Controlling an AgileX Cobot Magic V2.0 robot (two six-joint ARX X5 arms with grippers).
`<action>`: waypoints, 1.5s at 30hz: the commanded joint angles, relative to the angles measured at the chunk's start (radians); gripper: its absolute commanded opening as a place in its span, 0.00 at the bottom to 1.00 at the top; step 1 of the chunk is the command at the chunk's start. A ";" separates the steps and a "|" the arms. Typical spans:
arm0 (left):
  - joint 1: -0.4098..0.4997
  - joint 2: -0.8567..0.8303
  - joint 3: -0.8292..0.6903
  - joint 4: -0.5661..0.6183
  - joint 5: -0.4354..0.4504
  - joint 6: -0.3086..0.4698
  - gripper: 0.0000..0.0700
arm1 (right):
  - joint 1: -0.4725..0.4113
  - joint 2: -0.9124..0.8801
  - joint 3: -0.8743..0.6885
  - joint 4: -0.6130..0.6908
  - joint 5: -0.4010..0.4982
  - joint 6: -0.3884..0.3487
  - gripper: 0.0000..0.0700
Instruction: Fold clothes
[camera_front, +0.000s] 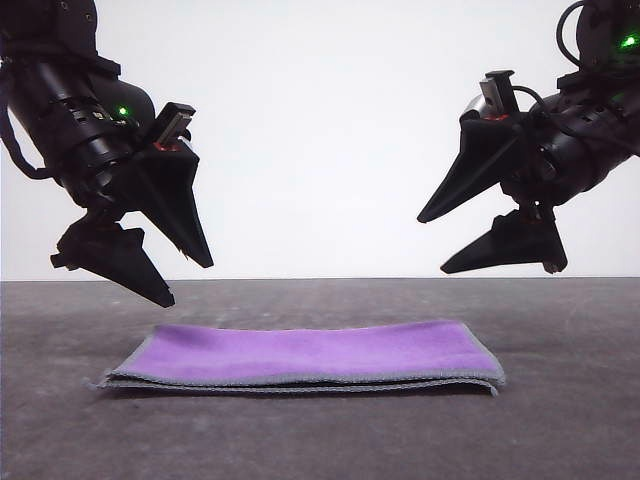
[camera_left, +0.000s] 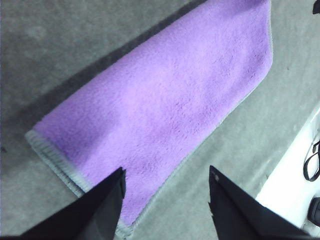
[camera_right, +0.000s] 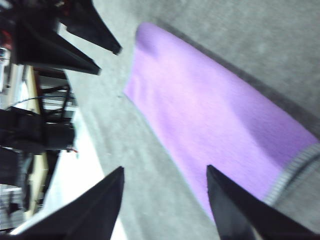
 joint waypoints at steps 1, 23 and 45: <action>0.006 -0.016 0.011 0.007 0.006 0.014 0.47 | -0.005 -0.014 0.021 0.003 0.024 -0.014 0.50; 0.275 -0.266 0.010 -0.053 -0.244 -0.049 0.47 | -0.177 -0.533 -0.017 -0.195 0.506 0.051 0.52; 0.338 -0.266 0.010 -0.047 -0.221 -0.055 0.46 | -0.059 -0.317 -0.426 0.375 0.256 0.405 0.52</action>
